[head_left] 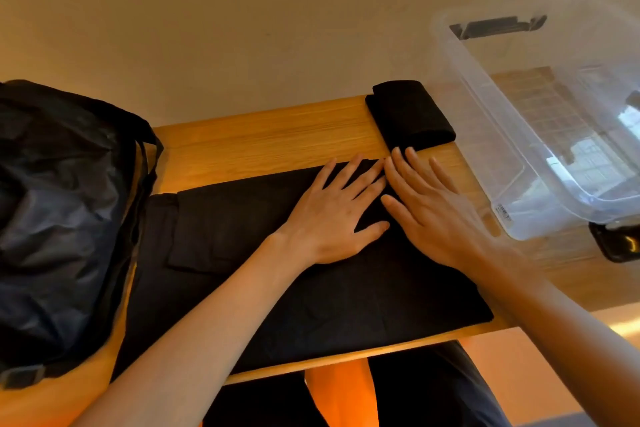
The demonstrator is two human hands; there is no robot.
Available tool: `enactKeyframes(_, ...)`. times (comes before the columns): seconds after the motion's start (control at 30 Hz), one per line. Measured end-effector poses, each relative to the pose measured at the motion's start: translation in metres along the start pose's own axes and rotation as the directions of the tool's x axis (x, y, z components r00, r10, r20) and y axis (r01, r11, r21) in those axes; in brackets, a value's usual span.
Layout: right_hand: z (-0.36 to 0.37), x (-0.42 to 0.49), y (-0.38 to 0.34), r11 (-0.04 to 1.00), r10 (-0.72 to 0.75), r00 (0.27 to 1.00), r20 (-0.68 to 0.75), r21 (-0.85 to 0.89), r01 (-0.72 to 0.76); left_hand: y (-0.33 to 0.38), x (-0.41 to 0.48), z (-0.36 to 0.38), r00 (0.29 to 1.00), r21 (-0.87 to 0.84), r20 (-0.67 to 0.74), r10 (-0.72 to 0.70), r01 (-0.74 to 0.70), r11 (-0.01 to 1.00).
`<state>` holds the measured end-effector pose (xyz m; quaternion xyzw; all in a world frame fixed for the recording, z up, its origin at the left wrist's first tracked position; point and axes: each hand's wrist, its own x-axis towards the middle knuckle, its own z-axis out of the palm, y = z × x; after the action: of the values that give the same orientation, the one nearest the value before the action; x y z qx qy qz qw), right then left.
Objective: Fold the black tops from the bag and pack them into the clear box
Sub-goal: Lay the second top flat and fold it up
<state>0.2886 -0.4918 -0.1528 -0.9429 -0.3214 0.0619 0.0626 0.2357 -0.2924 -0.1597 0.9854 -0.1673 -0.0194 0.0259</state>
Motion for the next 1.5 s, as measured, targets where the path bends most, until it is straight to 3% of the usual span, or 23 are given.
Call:
enactKeyframes(0.13,0.002,0.002,0.009,0.996,0.082,0.994,0.078,-0.026,-0.08,-0.004,-0.029,-0.005,0.985,-0.067,-0.093,-0.148,0.143,0.988)
enactKeyframes(0.23,-0.011,-0.005,0.005,0.991,0.121,0.993,0.0,-0.059,-0.121,-0.014,-0.073,-0.008,0.959,-0.017,-0.097,-0.267,0.267,0.964)
enactKeyframes(0.33,-0.023,-0.013,-0.033,0.999,0.015,0.999,-0.039,-0.027,-0.016,-0.028,-0.111,-0.009,0.906,0.023,-0.084,-0.415,0.418,0.908)
enactKeyframes(0.43,-0.027,-0.014,-0.083,0.993,-0.109,0.994,-0.008,0.039,0.109,-0.038,-0.144,-0.01,0.805,0.005,-0.076,-0.588,0.59,0.807)
enactKeyframes(0.53,-0.019,0.001,-0.131,0.969,-0.235,0.972,0.007,0.081,0.234,-0.034,-0.176,-0.005,0.734,-0.023,-0.064,-0.677,0.677,0.736)
enactKeyframes(0.67,0.003,0.036,-0.184,0.944,-0.327,0.942,0.078,0.061,0.323,-0.022,-0.206,0.005,0.721,-0.028,-0.039,-0.692,0.691,0.722)
enactKeyframes(0.77,0.018,0.046,-0.186,0.968,-0.25,0.956,0.155,0.002,0.253,-0.022,-0.219,0.008,0.723,-0.015,-0.044,-0.69,0.69,0.724)
enactKeyframes(1.0,0.014,0.051,-0.176,0.993,-0.068,0.988,0.14,-0.09,0.081,-0.018,-0.244,0.003,0.705,-0.092,-0.039,-0.708,0.703,0.705)
enactKeyframes(1.1,0.016,0.063,-0.213,0.962,-0.268,0.963,0.041,-0.045,0.269,-0.008,-0.248,-0.001,0.745,-0.064,-0.094,-0.66,0.657,0.751)
enactKeyframes(1.2,0.031,0.078,-0.249,0.857,-0.509,0.858,0.072,-0.058,0.513,0.002,-0.255,0.004,0.774,-0.049,-0.049,-0.631,0.629,0.776)
enactKeyframes(1.27,0.037,0.09,-0.259,0.841,-0.532,0.841,0.097,-0.057,0.538,0.002,-0.26,0.008,0.787,-0.039,-0.045,-0.615,0.614,0.789)
enactKeyframes(1.5,0.034,0.12,-0.256,0.883,-0.461,0.882,0.101,-0.048,0.467,-0.002,-0.267,0.008,0.807,-0.053,-0.058,-0.588,0.585,0.809)
